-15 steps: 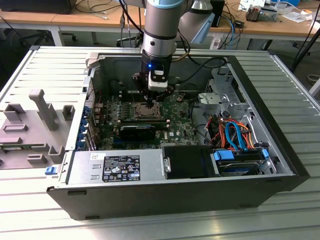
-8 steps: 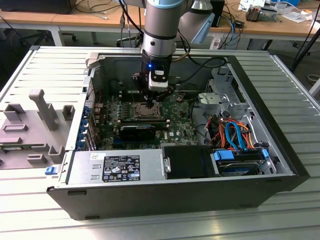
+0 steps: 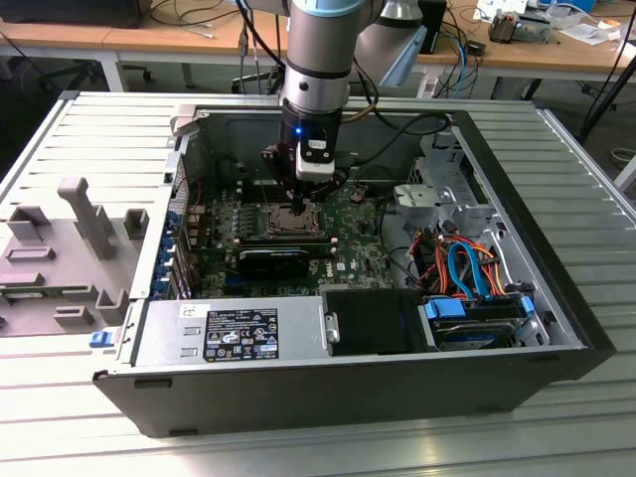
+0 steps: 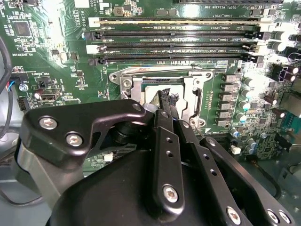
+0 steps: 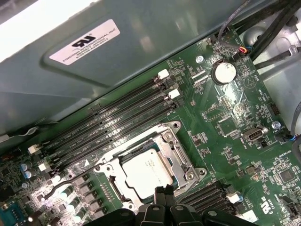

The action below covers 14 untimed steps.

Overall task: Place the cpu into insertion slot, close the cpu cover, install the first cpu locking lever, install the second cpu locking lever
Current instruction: 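Install the first cpu locking lever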

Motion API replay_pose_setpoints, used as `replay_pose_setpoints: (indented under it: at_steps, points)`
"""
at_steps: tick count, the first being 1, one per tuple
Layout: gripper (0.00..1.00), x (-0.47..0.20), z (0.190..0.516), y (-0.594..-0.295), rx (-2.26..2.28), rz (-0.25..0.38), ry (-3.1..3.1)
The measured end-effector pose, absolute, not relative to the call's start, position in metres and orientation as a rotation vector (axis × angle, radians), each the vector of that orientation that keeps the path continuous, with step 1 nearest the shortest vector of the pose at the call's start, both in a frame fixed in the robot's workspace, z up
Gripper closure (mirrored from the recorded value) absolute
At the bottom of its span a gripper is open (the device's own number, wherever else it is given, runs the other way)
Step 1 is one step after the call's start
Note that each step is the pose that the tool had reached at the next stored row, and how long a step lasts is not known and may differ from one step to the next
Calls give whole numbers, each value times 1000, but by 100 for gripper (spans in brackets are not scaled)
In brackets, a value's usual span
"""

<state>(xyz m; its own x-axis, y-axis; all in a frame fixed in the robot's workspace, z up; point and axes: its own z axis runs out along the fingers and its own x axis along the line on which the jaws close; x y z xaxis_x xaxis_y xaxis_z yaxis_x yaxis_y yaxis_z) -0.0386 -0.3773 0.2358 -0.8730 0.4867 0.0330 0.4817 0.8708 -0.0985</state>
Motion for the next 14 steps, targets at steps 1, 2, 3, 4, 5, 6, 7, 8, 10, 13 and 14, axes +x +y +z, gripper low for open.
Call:
replay_pose_setpoints:
  at_steps: [1, 2, 3, 4, 5, 6, 7, 8, 10, 13, 14]
  points:
    - [89, -39, 236, -377, -771, 135, -2984]
    - [89, -39, 236, -377, -770, 135, -2984]
    - [89, -39, 236, -377, -768, 135, -2985]
    - [89, -39, 236, -377, -767, 135, -2985]
    - [89, -39, 236, -377, -765, 135, -2986]
    - [89, -39, 236, -377, -764, 135, -2986]
    - [89, -39, 236, -377, -763, 135, -2986]
    - [89, -39, 236, -377, -760, 135, -2987]
    - [89, -39, 236, -377, -756, 135, -2988]
    - [89, -39, 236, -377, -750, 135, -2990]
    - [89, -39, 236, -377, -749, 135, -2990]
